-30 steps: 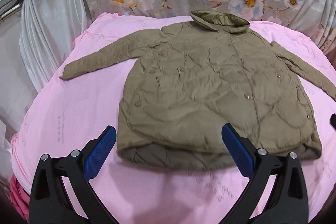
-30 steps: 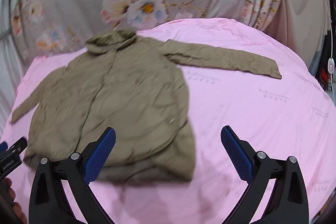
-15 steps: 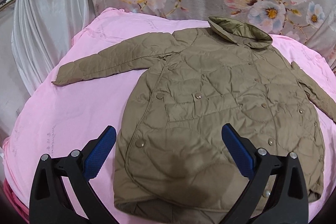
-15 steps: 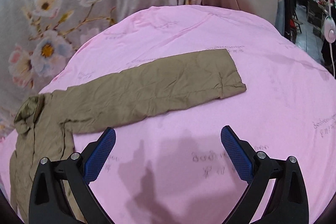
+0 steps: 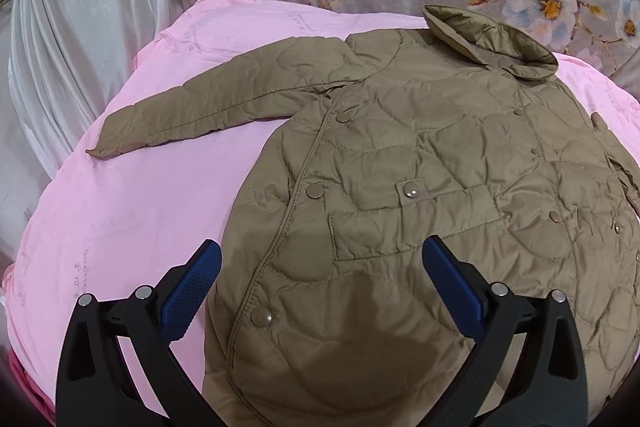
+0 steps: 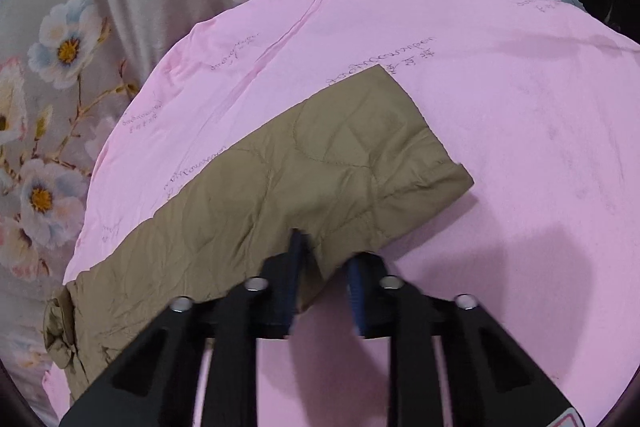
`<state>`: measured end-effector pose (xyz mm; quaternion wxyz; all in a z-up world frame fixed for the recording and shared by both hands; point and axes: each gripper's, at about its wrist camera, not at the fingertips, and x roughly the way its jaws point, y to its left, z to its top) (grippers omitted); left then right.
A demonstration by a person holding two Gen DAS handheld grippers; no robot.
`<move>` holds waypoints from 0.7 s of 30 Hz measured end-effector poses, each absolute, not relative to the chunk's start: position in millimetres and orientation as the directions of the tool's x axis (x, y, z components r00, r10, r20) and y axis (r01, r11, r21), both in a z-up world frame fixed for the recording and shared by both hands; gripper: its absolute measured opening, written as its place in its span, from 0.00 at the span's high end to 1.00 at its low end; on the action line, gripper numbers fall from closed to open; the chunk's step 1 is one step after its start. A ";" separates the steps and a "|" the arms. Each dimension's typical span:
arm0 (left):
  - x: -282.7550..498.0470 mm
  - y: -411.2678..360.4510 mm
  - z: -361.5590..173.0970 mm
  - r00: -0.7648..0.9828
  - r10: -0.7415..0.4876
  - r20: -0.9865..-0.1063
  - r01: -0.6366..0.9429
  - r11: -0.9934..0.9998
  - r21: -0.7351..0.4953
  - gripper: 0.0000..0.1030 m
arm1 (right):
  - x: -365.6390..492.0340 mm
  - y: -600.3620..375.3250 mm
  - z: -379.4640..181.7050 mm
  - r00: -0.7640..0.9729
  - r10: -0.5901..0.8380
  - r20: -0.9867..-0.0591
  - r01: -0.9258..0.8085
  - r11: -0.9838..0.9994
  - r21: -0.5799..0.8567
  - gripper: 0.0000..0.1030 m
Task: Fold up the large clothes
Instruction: 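Grasp the jacket sleeve with the right gripper and lift it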
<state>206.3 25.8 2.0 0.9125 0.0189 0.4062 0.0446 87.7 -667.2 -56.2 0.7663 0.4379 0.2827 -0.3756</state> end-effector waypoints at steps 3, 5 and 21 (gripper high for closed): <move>211.9 31.2 -0.4 0.660 0.112 -0.743 -0.086 0.994 0.074 0.05 | 98.2 -659.3 -27.6 0.598 -0.370 -0.711 0.797 0.369 0.479 0.96; 215.3 35.0 -0.6 0.661 0.126 -0.739 -0.101 0.992 0.079 0.05 | 112.6 -639.2 8.6 0.647 -0.407 -0.644 0.756 0.452 0.473 0.96; 231.5 49.4 4.2 0.671 0.154 -0.725 -0.139 0.987 0.081 0.05 | 281.2 -261.2 136.4 0.894 0.090 -0.438 -0.020 0.987 0.162 0.96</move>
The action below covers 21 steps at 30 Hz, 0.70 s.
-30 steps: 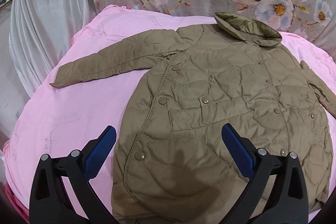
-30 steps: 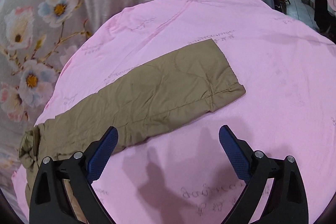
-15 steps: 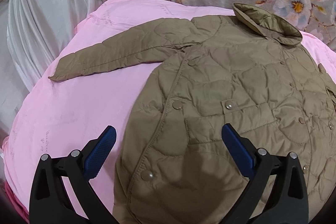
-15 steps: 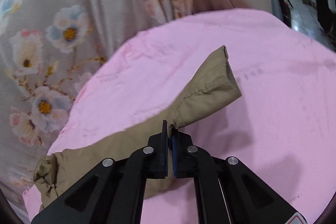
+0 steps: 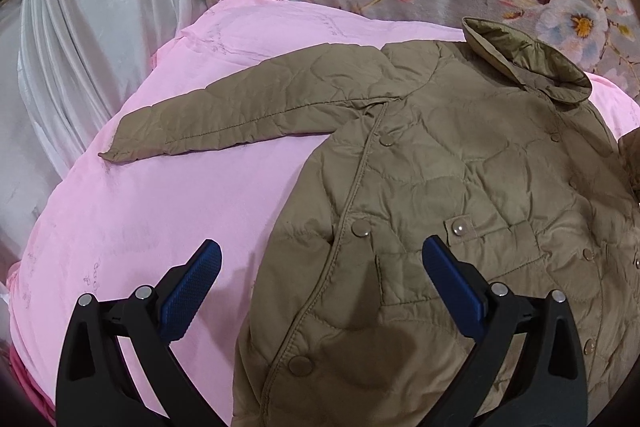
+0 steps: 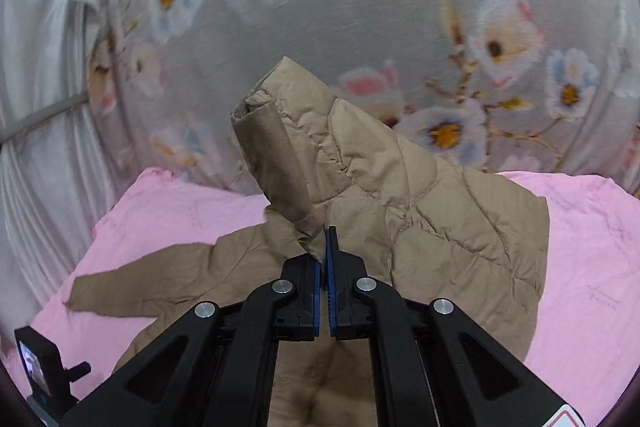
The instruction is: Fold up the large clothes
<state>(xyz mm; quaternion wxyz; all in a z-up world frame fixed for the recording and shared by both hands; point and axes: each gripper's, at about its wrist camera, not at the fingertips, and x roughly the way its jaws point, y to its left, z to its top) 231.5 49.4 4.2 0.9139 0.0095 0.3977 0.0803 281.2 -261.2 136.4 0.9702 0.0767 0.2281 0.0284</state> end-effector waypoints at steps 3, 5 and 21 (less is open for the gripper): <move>235.1 52.4 3.9 0.669 0.148 -0.728 -0.142 0.987 0.071 0.05 | 301.4 -215.4 106.5 0.841 0.190 -0.507 -0.112 0.977 0.180 0.96; 237.5 53.6 2.9 0.666 0.138 -0.733 -0.140 0.988 0.059 0.05 | 310.9 -191.2 80.5 0.801 0.216 -0.558 -0.143 0.975 0.172 0.96; 279.3 39.1 12.9 0.617 -0.201 -0.761 -0.008 0.965 -0.261 0.05 | 269.5 -203.6 39.0 0.787 0.280 -0.550 -0.120 0.943 0.309 0.40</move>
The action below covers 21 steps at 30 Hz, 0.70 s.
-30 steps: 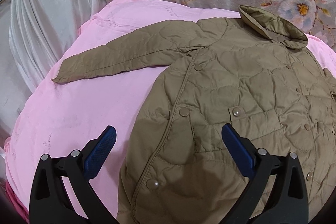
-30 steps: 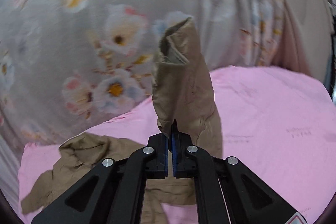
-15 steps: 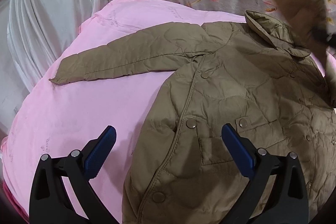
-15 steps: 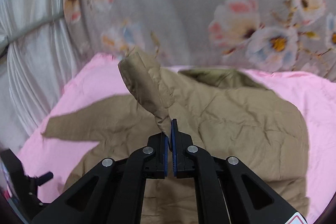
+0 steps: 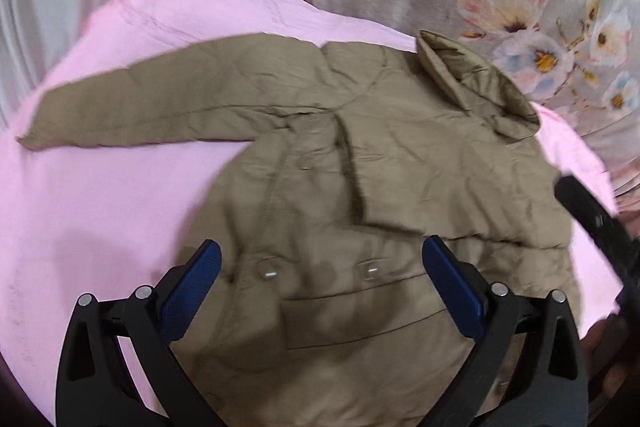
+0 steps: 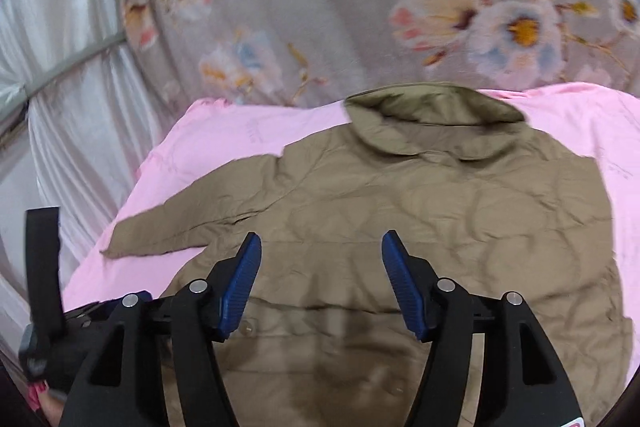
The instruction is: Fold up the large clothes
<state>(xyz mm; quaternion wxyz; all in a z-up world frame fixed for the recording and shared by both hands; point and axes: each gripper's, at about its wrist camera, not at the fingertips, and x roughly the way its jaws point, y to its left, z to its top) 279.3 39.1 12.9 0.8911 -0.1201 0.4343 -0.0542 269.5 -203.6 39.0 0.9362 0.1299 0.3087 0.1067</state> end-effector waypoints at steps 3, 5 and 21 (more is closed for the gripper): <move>299.0 28.8 3.9 0.561 -0.284 -0.777 -0.010 0.937 -0.350 0.05 | 253.9 -253.3 32.2 0.800 0.199 -0.567 0.006 0.941 0.338 0.40; 312.5 20.6 -4.9 0.522 -0.323 -0.789 -0.025 0.920 -0.392 0.05 | 248.7 -287.5 22.4 0.791 0.153 -0.592 0.094 0.926 0.366 0.40; 365.7 7.7 12.0 0.568 -0.310 -0.763 -0.020 0.921 -0.390 0.97 | 290.4 -442.0 -61.4 0.750 0.160 -0.642 0.415 0.642 0.645 0.94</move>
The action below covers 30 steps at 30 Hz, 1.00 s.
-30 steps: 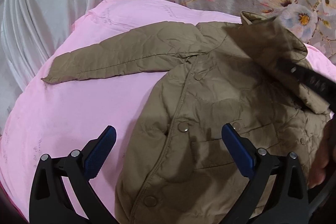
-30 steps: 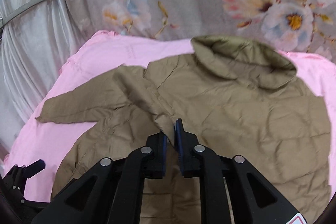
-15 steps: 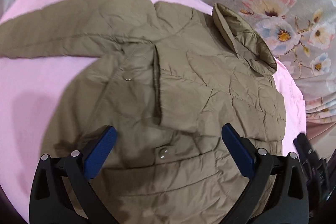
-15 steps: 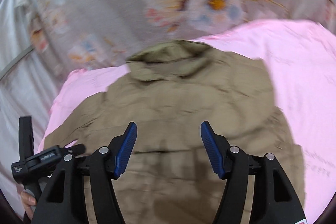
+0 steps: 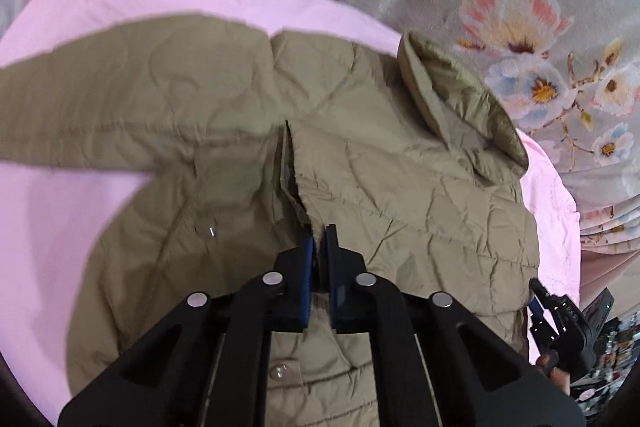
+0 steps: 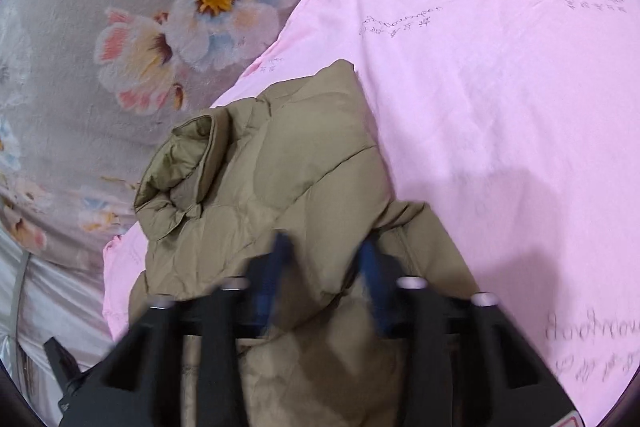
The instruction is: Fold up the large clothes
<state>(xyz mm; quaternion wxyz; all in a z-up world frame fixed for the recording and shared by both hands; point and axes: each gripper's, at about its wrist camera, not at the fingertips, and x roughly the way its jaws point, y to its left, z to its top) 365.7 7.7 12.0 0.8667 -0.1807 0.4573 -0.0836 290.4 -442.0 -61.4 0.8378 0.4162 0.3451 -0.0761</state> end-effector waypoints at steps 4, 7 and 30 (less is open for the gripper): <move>363.2 14.7 27.7 0.655 -0.235 -0.718 0.000 0.950 -0.311 0.98 | 266.9 -434.1 -25.4 0.852 0.081 -0.517 0.318 0.703 0.636 0.96; 370.4 9.0 0.4 0.638 -0.156 -0.754 -0.016 0.976 -0.215 1.00 | 272.4 -420.0 -31.5 0.794 -0.019 -0.607 0.380 0.796 0.472 0.96; 285.1 1.2 -57.1 0.666 0.025 -0.746 -0.030 1.000 0.007 1.00 | 232.2 -390.8 -75.7 0.677 -0.076 -0.732 0.447 0.833 0.327 0.95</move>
